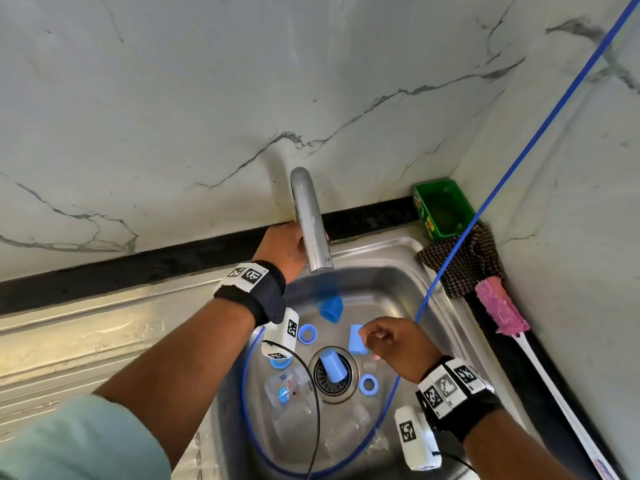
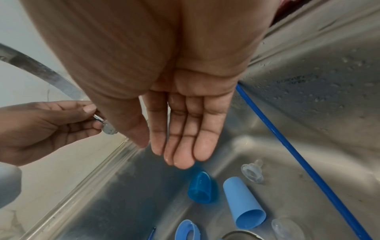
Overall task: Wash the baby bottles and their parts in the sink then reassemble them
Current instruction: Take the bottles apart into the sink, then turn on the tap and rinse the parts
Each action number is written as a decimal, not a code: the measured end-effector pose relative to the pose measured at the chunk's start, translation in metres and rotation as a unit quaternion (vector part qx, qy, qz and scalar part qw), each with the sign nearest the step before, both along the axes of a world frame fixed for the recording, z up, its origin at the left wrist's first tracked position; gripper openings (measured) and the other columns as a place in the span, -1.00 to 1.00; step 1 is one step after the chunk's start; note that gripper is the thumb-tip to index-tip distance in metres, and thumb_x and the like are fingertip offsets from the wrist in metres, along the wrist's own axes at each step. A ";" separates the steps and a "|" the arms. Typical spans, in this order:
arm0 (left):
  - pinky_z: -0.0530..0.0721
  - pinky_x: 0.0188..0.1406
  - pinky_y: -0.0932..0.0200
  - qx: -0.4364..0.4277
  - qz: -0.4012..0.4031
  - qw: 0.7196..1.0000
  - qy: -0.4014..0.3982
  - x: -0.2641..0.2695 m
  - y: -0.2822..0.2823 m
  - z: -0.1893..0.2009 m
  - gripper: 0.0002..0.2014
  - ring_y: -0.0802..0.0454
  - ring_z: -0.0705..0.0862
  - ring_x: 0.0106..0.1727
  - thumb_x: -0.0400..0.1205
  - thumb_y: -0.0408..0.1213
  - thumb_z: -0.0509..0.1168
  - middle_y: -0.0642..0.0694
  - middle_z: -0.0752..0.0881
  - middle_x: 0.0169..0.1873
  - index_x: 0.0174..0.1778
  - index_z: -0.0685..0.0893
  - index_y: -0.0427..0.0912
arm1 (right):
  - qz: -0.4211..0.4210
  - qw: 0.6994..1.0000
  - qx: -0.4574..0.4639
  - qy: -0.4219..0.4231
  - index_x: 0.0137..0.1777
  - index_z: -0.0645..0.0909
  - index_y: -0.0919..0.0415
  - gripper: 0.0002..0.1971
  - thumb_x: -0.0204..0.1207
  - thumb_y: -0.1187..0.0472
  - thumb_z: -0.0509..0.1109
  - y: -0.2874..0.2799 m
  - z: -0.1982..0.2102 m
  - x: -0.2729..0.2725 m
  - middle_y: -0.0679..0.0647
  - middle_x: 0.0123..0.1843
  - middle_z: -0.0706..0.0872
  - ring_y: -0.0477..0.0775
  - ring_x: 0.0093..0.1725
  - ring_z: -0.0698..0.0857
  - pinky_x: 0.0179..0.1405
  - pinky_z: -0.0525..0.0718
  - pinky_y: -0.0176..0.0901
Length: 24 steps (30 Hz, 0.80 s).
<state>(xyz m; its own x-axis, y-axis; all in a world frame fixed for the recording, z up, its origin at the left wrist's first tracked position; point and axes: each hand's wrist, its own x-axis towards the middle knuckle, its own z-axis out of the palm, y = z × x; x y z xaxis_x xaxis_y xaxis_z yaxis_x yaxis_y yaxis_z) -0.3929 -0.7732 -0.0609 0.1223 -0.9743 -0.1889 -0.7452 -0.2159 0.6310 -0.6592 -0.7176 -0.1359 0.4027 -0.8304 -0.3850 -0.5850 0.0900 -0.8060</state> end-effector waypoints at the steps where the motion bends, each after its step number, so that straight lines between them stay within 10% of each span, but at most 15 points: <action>1: 0.69 0.27 0.00 0.005 0.011 1.000 0.002 0.002 -0.001 -0.007 -0.77 -0.10 0.76 0.12 0.67 -0.21 0.23 -0.06 0.83 0.05 0.07 0.79 -0.07 | -0.005 1.000 0.005 -0.005 -0.08 0.80 0.05 -0.88 0.59 0.27 0.46 -0.001 0.000 0.000 0.11 -0.14 0.84 0.08 -0.16 0.81 -0.11 0.84 0.01; 14: 0.73 0.28 -0.02 -0.048 0.062 0.991 0.107 0.008 0.016 -0.012 -0.87 0.04 0.78 0.04 0.72 -0.30 0.38 0.03 0.84 -0.03 0.10 0.80 -0.04 | 0.002 1.000 0.010 0.024 -0.07 0.81 0.10 -0.90 0.58 0.26 0.46 0.007 0.005 -0.001 -0.07 -0.23 0.83 -0.23 -0.30 0.75 -0.01 0.78 -0.09; 20: 0.58 0.00 0.56 -0.039 0.062 0.992 0.098 0.007 0.019 -0.007 -0.85 0.12 0.78 0.05 0.74 -0.27 0.34 0.06 0.84 -0.01 0.14 0.79 -0.01 | 0.003 1.000 0.011 0.023 -0.11 0.79 0.01 -0.87 0.59 0.25 0.46 0.013 0.013 -0.003 -0.06 -0.21 0.84 -0.23 -0.30 0.76 -0.07 0.76 -0.21; 24: 0.60 0.10 0.53 -0.042 0.061 0.993 0.093 0.003 0.024 0.004 -0.76 0.19 0.69 -0.03 0.78 -0.31 0.24 0.05 0.81 0.05 0.28 0.75 -0.03 | 0.001 1.000 0.012 0.027 -0.10 0.79 0.06 -0.86 0.58 0.28 0.43 0.018 0.017 -0.003 -0.02 -0.21 0.84 -0.13 -0.32 0.77 -0.12 0.75 -0.23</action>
